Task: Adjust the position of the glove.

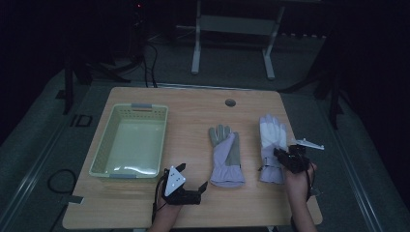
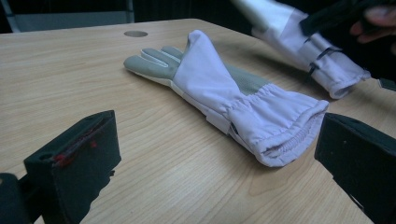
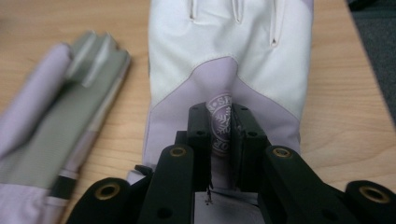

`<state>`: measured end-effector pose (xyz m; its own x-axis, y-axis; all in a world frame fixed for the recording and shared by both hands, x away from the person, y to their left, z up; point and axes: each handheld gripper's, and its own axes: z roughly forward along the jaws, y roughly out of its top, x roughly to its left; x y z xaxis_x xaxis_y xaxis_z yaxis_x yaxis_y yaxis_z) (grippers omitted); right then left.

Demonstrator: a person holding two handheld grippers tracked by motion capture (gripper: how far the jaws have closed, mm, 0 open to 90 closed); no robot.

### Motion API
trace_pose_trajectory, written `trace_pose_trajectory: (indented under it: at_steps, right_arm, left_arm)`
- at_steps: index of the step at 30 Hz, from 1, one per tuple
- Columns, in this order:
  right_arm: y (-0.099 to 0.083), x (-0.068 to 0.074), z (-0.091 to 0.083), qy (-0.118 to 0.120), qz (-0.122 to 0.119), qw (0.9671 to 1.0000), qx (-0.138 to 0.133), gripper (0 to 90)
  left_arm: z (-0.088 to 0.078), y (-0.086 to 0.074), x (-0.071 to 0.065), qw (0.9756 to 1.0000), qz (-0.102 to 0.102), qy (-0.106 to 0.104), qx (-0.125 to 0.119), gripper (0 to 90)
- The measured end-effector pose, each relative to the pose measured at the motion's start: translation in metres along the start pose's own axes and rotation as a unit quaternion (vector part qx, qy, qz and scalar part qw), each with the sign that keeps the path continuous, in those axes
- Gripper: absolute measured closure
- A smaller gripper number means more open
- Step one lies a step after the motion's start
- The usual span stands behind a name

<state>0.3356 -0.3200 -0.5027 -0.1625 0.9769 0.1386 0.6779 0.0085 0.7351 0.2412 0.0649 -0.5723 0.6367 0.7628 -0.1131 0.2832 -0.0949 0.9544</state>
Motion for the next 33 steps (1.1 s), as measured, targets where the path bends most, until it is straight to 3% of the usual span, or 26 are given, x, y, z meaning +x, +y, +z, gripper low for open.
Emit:
trace_pose_trajectory:
  at_steps: [7,15,25,29,33]
  right_arm:
    - [-0.01,-0.001,0.027,-0.004,-0.003,0.9995,0.03,75.6]
    - [-0.012,0.0,0.032,-0.007,-0.012,0.9995,0.027,66.3]
    - [0.0,-0.006,0.012,0.008,-0.018,0.9998,0.009,52.1]
    - [0.011,-0.012,0.001,0.018,-0.04,0.999,0.006,51.6]
    - [0.019,-0.021,-0.01,0.01,-0.05,0.9986,0.009,51.9]
  left_arm:
    - [0.0,0.0,0.0,1.0,0.0,0.0,0.0,0.2]
    - [0.0,0.0,0.0,1.0,0.001,0.0,-0.001,0.3]
    - [0.0,0.0,0.0,1.0,0.001,0.0,0.0,0.3]
    - [0.0,0.0,0.0,1.0,0.001,-0.001,0.0,0.3]
    - [0.0,0.0,0.0,1.0,0.002,0.0,0.001,0.3]
